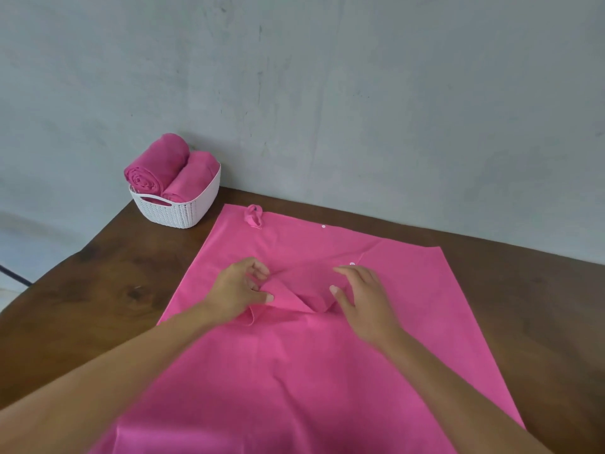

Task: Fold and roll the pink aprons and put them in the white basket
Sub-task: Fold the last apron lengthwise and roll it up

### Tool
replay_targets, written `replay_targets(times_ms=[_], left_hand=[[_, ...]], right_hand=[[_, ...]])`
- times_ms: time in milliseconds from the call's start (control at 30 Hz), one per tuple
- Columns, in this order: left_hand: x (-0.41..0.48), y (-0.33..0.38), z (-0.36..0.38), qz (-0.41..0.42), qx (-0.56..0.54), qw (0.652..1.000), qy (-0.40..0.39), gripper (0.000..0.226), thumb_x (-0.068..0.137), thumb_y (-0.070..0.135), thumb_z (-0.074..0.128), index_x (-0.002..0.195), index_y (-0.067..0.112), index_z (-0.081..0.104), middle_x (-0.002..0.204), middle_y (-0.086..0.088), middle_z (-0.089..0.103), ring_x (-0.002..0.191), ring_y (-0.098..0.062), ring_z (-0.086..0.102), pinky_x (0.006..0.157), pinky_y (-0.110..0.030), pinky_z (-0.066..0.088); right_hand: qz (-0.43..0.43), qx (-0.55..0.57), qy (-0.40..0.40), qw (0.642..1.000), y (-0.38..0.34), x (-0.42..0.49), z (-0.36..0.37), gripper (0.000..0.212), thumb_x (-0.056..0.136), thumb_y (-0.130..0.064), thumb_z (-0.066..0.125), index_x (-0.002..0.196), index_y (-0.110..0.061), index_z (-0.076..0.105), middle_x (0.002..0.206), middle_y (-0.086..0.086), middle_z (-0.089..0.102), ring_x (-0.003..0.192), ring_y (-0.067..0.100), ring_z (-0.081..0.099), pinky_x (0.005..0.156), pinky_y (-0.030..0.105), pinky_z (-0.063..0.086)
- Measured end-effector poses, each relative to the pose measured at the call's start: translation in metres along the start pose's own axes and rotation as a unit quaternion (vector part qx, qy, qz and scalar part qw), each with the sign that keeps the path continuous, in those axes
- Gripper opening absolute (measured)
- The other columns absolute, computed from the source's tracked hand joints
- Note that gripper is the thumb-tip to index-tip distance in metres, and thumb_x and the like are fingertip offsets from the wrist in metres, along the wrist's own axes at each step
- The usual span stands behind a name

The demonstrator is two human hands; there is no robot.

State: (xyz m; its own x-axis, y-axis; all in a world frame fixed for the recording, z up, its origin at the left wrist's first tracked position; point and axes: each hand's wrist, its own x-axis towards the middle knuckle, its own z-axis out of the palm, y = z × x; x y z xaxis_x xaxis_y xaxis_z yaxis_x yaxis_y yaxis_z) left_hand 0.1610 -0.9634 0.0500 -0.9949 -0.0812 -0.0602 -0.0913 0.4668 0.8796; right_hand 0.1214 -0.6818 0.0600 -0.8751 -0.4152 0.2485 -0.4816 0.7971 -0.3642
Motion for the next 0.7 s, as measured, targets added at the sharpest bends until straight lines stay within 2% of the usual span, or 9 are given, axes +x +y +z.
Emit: replay_targets(times_ms=[100,167,233,300,400,467,533,600,700], left_hand=[[0.005,-0.017,-0.02,-0.025,0.001,1.0,-0.007,0.04,0.068,0.005,0.092,0.099,0.016,0.069,0.086,0.007,0.071,0.066,-0.009,0.061,0.068,-0.021,0.052],[0.01,-0.03,-0.028,-0.039,-0.017,0.999,-0.01,0.03,0.071,0.0,0.089,0.084,0.012,0.066,0.066,0.01,0.063,0.06,-0.01,0.056,0.067,-0.03,0.049],[0.015,-0.038,-0.031,-0.036,-0.017,0.999,-0.005,0.04,0.075,0.0,0.086,0.063,0.024,0.056,0.054,0.012,0.047,0.055,-0.009,0.042,0.062,-0.028,0.037],[0.02,-0.04,-0.035,-0.025,-0.022,0.999,-0.001,0.049,0.081,0.003,0.082,0.053,0.029,0.052,0.053,0.013,0.042,0.054,-0.008,0.037,0.059,-0.028,0.033],[0.029,-0.04,-0.039,-0.023,-0.047,0.999,0.014,0.033,0.092,0.016,0.074,0.064,0.019,0.058,0.062,0.003,0.052,0.059,-0.012,0.047,0.061,-0.034,0.04],[0.036,-0.034,-0.038,-0.014,-0.044,0.999,0.027,0.038,0.095,0.026,0.07,0.069,0.006,0.05,0.065,-0.002,0.048,0.06,-0.016,0.044,0.06,-0.036,0.038],[0.044,-0.028,-0.036,-0.003,-0.03,0.998,0.056,0.044,0.097,0.028,0.068,0.066,0.007,0.045,0.062,0.002,0.046,0.059,-0.012,0.042,0.06,-0.036,0.037],[0.052,-0.024,-0.036,-0.002,-0.001,0.994,0.105,0.047,0.097,0.025,0.067,0.061,0.016,0.038,0.054,0.012,0.039,0.053,-0.005,0.034,0.056,-0.028,0.032],[0.069,-0.027,-0.042,-0.024,0.024,0.986,0.165,0.05,0.095,0.024,0.068,0.062,0.018,0.031,0.054,0.009,0.032,0.053,-0.011,0.03,0.054,-0.03,0.028]], right_hand=[[-0.016,-0.004,-0.008,1.0,-0.007,0.026,0.008,0.038,0.102,-0.035,0.054,0.137,-0.019,0.057,0.136,-0.002,0.057,0.13,0.018,0.044,0.113,0.035,0.035],[-0.019,-0.003,-0.022,1.0,-0.012,0.043,0.017,0.036,0.101,-0.035,0.056,0.133,-0.019,0.06,0.133,-0.001,0.059,0.128,0.02,0.046,0.112,0.038,0.037],[-0.023,-0.003,-0.031,0.999,-0.016,0.06,0.025,0.034,0.101,-0.035,0.056,0.129,-0.018,0.062,0.129,0.0,0.061,0.125,0.021,0.047,0.109,0.04,0.038],[-0.033,-0.001,-0.043,0.999,-0.021,0.082,0.029,0.032,0.101,-0.034,0.056,0.127,-0.016,0.064,0.127,0.001,0.062,0.124,0.022,0.048,0.109,0.039,0.037],[-0.048,-0.005,-0.061,0.997,-0.032,0.119,0.033,0.032,0.102,-0.034,0.055,0.126,-0.015,0.064,0.128,0.001,0.063,0.125,0.022,0.048,0.11,0.036,0.034],[-0.052,0.004,-0.075,0.996,-0.042,0.142,0.035,0.032,0.101,-0.034,0.055,0.126,-0.016,0.064,0.129,0.001,0.062,0.125,0.021,0.047,0.108,0.035,0.035],[-0.066,0.005,-0.101,0.993,-0.054,0.162,0.039,0.032,0.101,-0.032,0.057,0.128,-0.017,0.063,0.131,0.002,0.06,0.126,0.021,0.044,0.107,0.035,0.036],[-0.088,-0.008,-0.139,0.986,-0.066,0.18,0.048,0.033,0.101,-0.033,0.056,0.131,-0.018,0.061,0.135,0.002,0.058,0.128,0.022,0.042,0.108,0.036,0.035],[-0.112,-0.023,-0.192,0.975,-0.08,0.203,0.062,0.031,0.107,-0.033,0.043,0.124,-0.016,0.063,0.131,0.004,0.059,0.121,0.024,0.045,0.106,0.039,0.036]])
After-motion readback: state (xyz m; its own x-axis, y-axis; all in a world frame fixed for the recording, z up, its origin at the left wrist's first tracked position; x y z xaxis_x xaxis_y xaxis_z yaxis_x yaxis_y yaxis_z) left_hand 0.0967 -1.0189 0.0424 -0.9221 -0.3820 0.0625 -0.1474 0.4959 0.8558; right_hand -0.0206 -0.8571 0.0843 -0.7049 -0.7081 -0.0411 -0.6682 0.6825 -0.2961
